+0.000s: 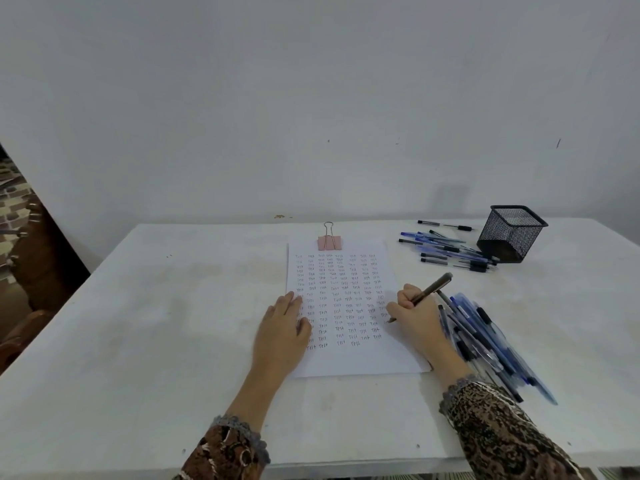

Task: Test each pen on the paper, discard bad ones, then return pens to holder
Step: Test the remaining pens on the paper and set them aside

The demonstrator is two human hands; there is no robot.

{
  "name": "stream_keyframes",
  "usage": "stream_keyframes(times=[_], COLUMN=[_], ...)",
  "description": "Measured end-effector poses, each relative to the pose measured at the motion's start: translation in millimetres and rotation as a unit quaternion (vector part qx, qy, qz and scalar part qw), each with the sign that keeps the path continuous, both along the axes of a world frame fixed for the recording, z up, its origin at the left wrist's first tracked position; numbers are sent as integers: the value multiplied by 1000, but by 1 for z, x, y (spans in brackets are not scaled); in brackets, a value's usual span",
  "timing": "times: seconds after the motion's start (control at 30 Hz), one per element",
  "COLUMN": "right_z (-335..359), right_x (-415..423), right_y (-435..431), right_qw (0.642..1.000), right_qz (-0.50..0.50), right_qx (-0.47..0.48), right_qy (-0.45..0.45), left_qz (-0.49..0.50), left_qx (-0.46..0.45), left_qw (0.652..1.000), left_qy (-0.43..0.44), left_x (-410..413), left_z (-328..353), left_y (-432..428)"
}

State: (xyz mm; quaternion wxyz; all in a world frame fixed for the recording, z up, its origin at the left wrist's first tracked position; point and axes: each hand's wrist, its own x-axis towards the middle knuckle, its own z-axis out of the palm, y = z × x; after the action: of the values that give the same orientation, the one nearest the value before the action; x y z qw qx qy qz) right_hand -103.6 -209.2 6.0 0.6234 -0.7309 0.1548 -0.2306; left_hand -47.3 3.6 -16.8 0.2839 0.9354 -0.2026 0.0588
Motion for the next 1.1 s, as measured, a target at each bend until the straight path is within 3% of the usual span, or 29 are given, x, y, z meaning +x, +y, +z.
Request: stream_keyframes(times=[0.8, 1.0, 1.1], right_z=[-4, -8, -8], right_x=[4, 5, 5], right_y=[-6, -6, -9], right_qw=[999, 999, 997], right_qz=[-31, -40, -37], right_qx=[-26, -12, 59], right_qy=[18, 9, -23], left_qz=[-8, -10, -6], left_qx=[-4, -6, -9], left_qw=[1000, 1000, 1000], left_qy=[3, 3, 10], left_x=[-1, -1, -2], left_z=[1, 1, 1], left_y=[2, 1, 2])
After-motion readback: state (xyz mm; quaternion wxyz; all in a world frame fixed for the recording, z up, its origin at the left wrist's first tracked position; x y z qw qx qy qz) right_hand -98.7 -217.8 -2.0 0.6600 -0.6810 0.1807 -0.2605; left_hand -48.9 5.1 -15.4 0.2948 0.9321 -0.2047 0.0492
